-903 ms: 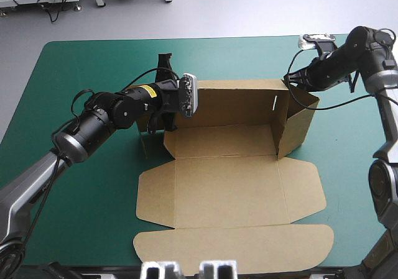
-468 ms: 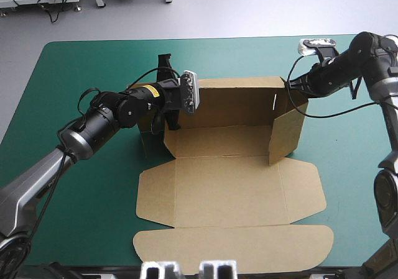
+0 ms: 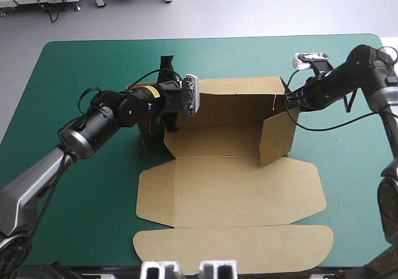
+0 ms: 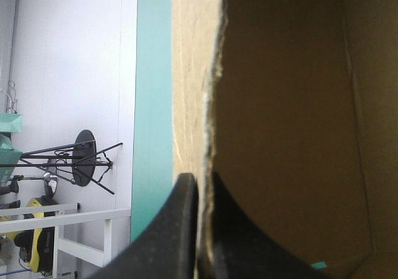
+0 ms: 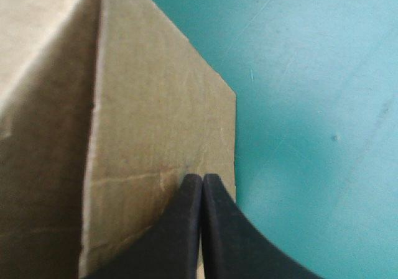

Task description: Fold the box

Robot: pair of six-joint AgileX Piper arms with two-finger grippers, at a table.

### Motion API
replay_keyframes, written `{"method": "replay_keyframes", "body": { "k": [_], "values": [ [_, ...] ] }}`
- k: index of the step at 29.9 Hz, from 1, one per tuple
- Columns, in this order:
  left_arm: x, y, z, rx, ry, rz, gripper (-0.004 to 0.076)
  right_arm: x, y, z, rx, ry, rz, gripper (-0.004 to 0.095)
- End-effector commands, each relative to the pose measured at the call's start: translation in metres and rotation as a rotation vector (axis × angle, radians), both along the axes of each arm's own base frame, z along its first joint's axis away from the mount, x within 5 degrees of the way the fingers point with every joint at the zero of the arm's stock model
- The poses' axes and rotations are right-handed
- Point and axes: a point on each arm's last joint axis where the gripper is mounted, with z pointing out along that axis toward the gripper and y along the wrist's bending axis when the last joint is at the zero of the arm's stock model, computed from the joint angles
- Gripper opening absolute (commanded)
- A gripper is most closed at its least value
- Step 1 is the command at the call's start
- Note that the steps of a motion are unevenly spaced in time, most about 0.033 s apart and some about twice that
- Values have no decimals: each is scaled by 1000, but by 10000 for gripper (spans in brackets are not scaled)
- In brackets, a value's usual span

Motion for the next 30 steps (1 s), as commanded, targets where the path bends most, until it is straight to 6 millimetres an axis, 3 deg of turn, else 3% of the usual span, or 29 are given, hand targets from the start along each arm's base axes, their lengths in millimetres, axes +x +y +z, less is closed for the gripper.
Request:
{"method": "replay_keyframes", "body": {
  "k": [1, 9, 16, 30],
  "values": [
    [-8, 1, 15, -76, 23, 9, -9, -15, 4, 33, 37, -174, 10, -20],
    [-14, -4, 12, -56, 65, -21, -9, -34, 8, 20, 73, -287, 67, -20],
    [-22, -11, 8, -21, 109, -67, -9, -52, 6, -7, 61, -391, 54, -20],
    [-27, -12, 4, -19, 182, -55, -9, -105, 4, -41, -37, -738, 121, -20]
  ]
}}
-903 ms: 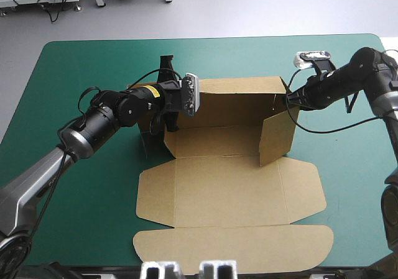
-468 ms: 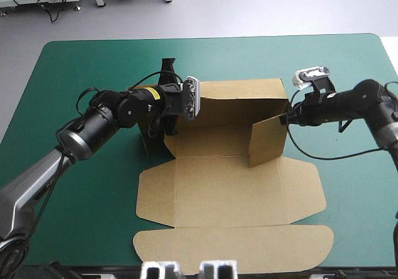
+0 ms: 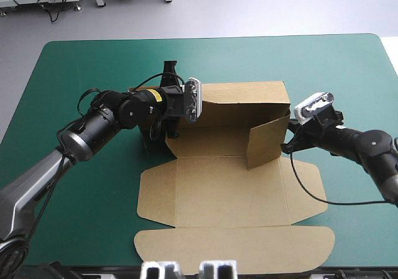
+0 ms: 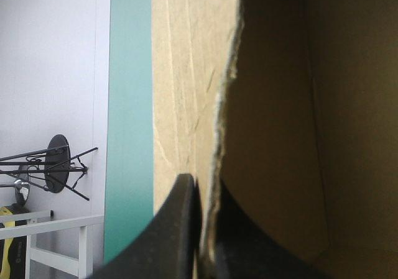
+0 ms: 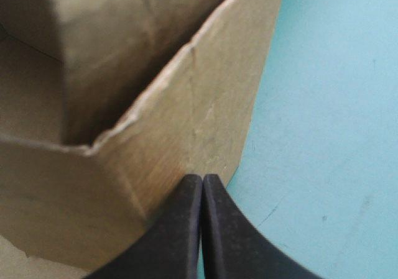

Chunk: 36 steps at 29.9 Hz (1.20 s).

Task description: Fold the box

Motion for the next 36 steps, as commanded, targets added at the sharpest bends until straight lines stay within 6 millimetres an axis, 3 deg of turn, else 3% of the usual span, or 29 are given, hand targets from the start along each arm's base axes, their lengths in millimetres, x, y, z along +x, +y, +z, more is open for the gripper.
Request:
{"method": "replay_keyframes", "body": {
  "k": [1, 6, 14, 17, 21, 24, 36],
  "values": [
    [-15, -4, 5, -31, 102, -22, -9, -9, 0, 11, 12, -132, -3, -20],
    [-15, -4, 4, -26, 105, -24, -9, -11, 1, 4, 9, -119, 1, -20],
    [-14, -2, 3, -19, 114, -1, -9, -14, -4, 8, 15, -119, -65, 6],
    [-14, -1, 3, -22, 120, 21, -9, -19, -6, 14, -27, -147, -62, 123],
    [-14, -4, 4, -32, 112, 54, -9, -27, -6, 23, -57, -195, -48, 392],
    [-18, -11, 4, -28, 87, 58, -9, -30, -5, 24, -68, -195, -24, 534],
    [-24, -20, 5, -63, 115, 123, -9, -16, -2, 11, -65, -171, 8, 539]
  ]
}}
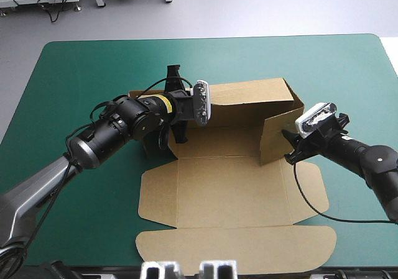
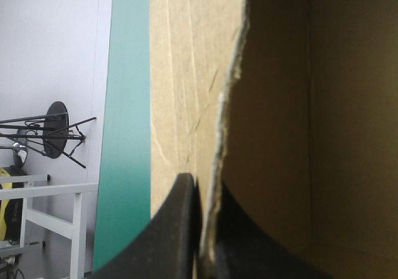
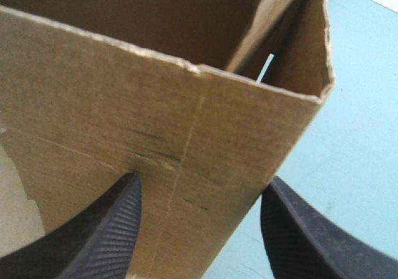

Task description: Fold the box

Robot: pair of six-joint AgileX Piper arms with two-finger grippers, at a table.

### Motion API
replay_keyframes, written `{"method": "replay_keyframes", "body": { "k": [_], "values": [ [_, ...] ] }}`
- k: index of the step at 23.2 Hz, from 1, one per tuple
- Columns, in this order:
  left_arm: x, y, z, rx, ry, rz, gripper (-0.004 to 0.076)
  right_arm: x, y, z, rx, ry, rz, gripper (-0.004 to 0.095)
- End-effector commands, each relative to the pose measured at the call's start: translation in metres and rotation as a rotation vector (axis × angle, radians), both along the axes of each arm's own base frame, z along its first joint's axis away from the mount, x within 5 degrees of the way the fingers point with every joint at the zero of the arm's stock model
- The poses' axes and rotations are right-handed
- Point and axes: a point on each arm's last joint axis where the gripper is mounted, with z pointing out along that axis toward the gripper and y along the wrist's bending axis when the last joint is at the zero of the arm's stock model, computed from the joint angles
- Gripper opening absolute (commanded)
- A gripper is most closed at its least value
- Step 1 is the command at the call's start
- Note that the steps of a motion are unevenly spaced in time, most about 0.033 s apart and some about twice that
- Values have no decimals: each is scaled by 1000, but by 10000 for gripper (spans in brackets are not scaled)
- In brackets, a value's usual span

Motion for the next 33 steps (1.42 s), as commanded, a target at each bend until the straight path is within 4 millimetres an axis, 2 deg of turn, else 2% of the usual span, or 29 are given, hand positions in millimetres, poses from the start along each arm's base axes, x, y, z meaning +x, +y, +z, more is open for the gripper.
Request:
{"method": "replay_keyframes", "body": {
  "k": [1, 7, 12, 14, 18, 20, 22, 24, 26, 31, 32, 33],
  "values": [
    [-9, -4, 4, -89, 103, 39, -9, 9, 2, 7, 49, -36, 0, 539],
    [-13, -7, 3, -140, 157, 93, -9, 14, 11, 0, 135, 28, 64, 539],
    [-30, -27, 5, -190, 171, 119, -9, 22, 8, 11, 182, -28, 7, 539],
    [-31, -28, 5, -202, 184, 125, -9, 26, 3, 14, 166, -51, -51, 538],
    [-32, -29, 5, -214, 191, 124, -9, 26, 3, 15, 166, -55, -51, 524],
    [-32, -29, 5, -208, 188, 116, -9, 26, 5, 15, 174, -50, -41, 469],
    [-32, -29, 5, -210, 187, 114, -9, 25, 6, 16, 192, -46, -30, 351],
    [-32, -29, 5, -211, 186, 114, -9, 26, 6, 17, 199, -59, -35, 282],
    [-32, -29, 5, -213, 188, 114, -9, 28, 6, 17, 205, -75, -36, 223],
    [-32, -29, 5, -211, 189, 115, -9, 33, 9, 18, 207, -73, 1, 174],
    [-32, -28, 5, -209, 190, 115, -9, 33, 9, 18, 203, -72, 2, 148],
    [-32, -28, 5, -209, 190, 115, -9, 33, 9, 18, 193, -76, 5, 75]
  ]
}}
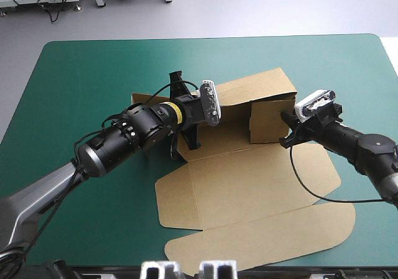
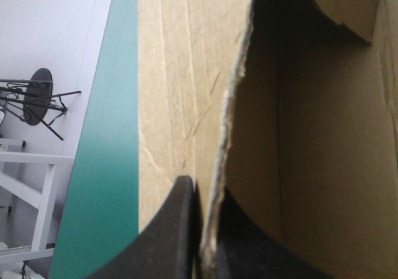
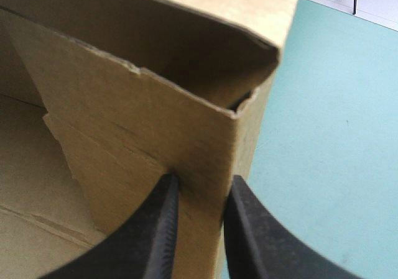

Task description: Fold the box

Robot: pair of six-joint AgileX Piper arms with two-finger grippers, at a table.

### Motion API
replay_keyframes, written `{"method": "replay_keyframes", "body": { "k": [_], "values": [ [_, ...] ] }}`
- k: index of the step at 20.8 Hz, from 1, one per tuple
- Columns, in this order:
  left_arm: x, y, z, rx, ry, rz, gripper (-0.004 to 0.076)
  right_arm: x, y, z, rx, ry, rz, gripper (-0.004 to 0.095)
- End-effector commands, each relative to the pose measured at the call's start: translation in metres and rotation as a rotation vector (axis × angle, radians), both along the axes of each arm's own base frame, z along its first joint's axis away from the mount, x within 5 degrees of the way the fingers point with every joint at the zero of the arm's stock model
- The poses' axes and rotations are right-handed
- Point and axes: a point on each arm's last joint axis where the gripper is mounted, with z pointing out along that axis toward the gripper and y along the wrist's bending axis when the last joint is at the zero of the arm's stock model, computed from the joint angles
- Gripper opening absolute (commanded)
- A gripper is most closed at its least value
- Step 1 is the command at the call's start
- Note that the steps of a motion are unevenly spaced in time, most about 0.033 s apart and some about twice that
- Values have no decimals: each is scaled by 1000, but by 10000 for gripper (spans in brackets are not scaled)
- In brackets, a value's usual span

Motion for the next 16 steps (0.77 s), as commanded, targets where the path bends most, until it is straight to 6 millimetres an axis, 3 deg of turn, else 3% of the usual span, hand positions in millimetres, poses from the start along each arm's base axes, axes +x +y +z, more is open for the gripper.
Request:
{"method": "replay_keyframes", "body": {
  "k": [1, 2, 16],
  "values": [
    [-13, -7, 6, -122, 105, 10, -9, 2, 3, 22, 62, -66, 11, 25],
    [-13, -7, 6, -122, 105, 10, -9, 2, 3, 22, 53, -66, 15, -19],
    [-12, -7, 6, -85, 68, -13, -3, 0, 3, 18, 62, -7, -3, -20]
  ]
}}
